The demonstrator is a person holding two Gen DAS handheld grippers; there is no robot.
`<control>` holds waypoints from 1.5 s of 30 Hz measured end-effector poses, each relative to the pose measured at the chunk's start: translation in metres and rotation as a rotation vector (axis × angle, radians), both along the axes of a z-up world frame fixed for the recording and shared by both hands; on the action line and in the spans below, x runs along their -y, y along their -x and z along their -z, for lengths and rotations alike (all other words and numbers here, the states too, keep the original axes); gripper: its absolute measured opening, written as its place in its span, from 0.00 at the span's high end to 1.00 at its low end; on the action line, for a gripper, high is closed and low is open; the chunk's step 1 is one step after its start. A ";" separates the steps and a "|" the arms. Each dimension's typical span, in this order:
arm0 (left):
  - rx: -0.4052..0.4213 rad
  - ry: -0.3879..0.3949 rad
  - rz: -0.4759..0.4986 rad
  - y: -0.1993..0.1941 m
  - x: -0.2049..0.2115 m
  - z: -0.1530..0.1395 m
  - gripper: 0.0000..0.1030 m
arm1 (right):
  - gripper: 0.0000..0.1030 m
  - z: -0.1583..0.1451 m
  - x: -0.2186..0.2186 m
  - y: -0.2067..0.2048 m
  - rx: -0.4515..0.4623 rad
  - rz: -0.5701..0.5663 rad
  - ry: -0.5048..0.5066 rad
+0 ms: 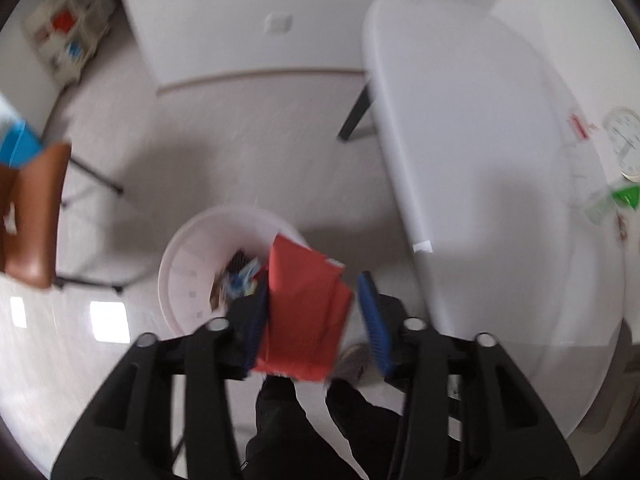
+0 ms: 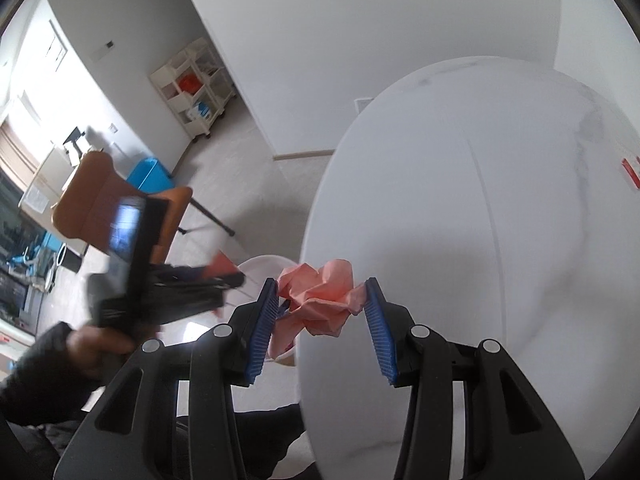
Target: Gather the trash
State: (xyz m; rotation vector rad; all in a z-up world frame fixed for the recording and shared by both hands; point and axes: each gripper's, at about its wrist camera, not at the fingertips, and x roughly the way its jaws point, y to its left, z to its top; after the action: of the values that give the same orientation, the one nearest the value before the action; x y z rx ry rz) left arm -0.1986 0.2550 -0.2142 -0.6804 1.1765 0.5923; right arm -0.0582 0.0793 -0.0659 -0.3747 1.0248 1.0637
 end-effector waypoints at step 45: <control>0.236 -0.731 -0.468 0.085 -0.005 -0.359 0.08 | 0.02 -0.217 -0.106 0.061 0.338 -0.198 -0.311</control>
State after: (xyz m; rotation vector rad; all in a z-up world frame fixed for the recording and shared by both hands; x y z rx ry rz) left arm -0.2833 0.2602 0.1448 -0.3689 0.5044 1.2207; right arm -0.1193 0.1858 0.1507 -0.3901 0.5187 1.2653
